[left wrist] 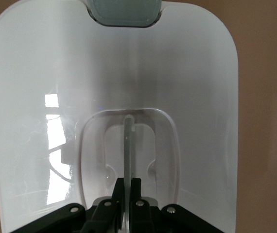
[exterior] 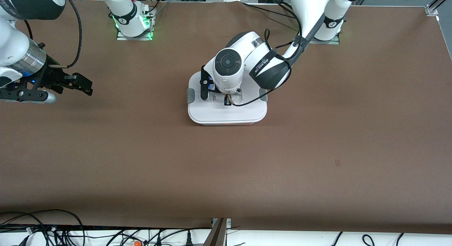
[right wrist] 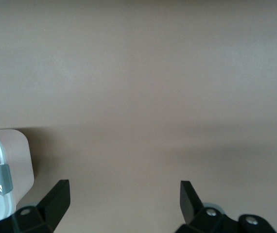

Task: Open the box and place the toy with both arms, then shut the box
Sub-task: 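Press the lid down onto the box with the left gripper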

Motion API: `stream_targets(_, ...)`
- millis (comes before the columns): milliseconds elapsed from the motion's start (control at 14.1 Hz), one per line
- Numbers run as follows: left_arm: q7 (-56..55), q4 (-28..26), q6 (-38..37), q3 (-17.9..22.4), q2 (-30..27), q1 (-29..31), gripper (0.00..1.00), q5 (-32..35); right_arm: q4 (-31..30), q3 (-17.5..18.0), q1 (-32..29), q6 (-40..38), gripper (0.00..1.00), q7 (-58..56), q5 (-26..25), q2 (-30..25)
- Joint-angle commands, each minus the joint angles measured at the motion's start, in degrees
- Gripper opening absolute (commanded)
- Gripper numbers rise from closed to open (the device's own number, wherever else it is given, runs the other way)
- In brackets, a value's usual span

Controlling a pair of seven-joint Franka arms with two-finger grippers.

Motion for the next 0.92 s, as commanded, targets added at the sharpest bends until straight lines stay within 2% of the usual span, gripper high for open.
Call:
stream_targets(0,1.32,-0.12,0.60,-0.05,-0.07,-0.26,0.00,1.31,1.00,0.07,0.22,-0.97,1.00,0.31,-0.37,0.52)
stream_targets(213,1.15,-0.12,0.69,0.04,0.37,-0.35,0.03,1.22,1.00,-0.28,-0.13,-1.49,1.00,-0.04,-0.55,-0.10)
stream_targets(284,-0.16,-0.12,0.69,0.04,0.37,-0.35,0.37,1.13,1.17,-0.54,-0.30,-2.10,1.00,-0.04,-0.46,-0.10)
stream_targets(355,-3.30,0.23,0.51,-0.05,0.28,-0.44,0.99,0.87,1.17,-0.63,-0.30,-2.37,1.00,-0.04,-0.55,-0.36)
stream_targets(497,-6.67,1.10,0.51,-0.31,0.02,-0.44,1.00,0.78,1.26,-0.63,-0.30,-3.51,1.00,-0.04,-2.12,-0.54)
stream_targets(851,-6.85,3.65,-0.19,0.30,-1.65,2.45,1.00,0.60,4.07,-0.36,-0.30,-4.40,1.00,0.13,-3.01,-0.28)
